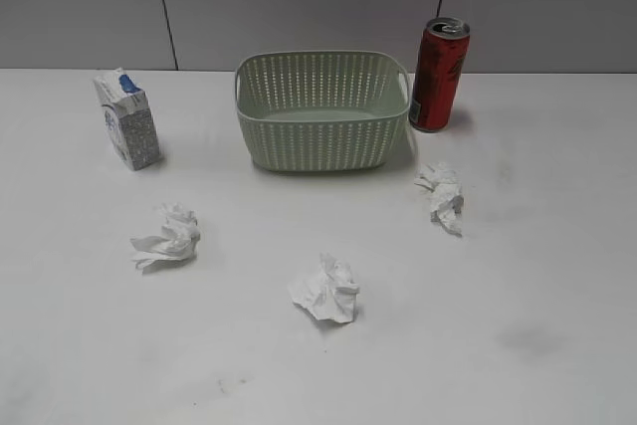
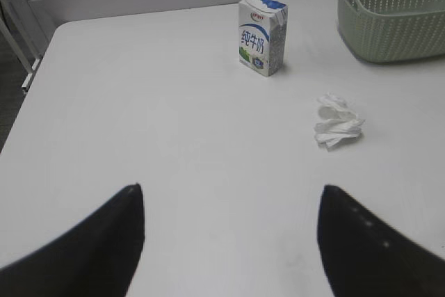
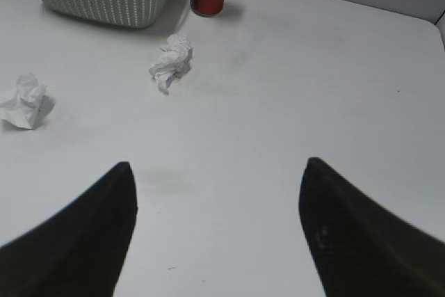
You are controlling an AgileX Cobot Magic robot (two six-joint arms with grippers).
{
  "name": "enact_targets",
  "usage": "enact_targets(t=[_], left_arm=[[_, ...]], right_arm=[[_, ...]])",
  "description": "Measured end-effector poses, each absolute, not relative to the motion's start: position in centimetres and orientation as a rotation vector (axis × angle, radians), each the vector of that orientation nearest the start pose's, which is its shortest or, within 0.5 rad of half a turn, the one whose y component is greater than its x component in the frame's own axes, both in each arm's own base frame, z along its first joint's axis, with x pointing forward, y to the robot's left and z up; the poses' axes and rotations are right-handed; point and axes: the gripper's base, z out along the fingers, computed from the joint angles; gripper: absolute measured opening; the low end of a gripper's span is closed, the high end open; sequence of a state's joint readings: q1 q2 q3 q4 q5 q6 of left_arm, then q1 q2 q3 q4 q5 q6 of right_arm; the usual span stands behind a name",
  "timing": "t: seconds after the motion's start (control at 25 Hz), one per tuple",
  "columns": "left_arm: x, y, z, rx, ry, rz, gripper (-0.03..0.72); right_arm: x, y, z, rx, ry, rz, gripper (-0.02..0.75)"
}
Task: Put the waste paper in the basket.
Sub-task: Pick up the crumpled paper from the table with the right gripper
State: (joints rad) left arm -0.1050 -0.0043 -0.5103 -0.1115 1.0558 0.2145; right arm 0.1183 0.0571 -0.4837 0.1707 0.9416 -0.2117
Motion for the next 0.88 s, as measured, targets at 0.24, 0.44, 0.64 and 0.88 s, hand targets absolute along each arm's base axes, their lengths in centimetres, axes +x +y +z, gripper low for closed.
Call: enact_targets(t=[0.24, 0.44, 0.64, 0.88], left_arm=[[-0.8, -0.8, 28.1, 0.327, 1.995, -0.064, 0.587], [-0.8, -0.8, 28.1, 0.327, 1.995, -0.064, 0.583], [-0.8, -0.8, 28.1, 0.327, 1.995, -0.064, 0.582], [-0.8, -0.8, 28.1, 0.327, 1.995, -0.064, 0.582]], right_arm=[[0.6, 1.2, 26.4, -0.198, 1.998, 0.2, 0.552], [0.6, 1.2, 26.4, -0.184, 1.996, 0.2, 0.552], [0.8, 1.2, 26.9, -0.218, 1.972, 0.174, 0.552], [4.3, 1.4, 29.8, -0.217, 1.885, 0.137, 0.552]])
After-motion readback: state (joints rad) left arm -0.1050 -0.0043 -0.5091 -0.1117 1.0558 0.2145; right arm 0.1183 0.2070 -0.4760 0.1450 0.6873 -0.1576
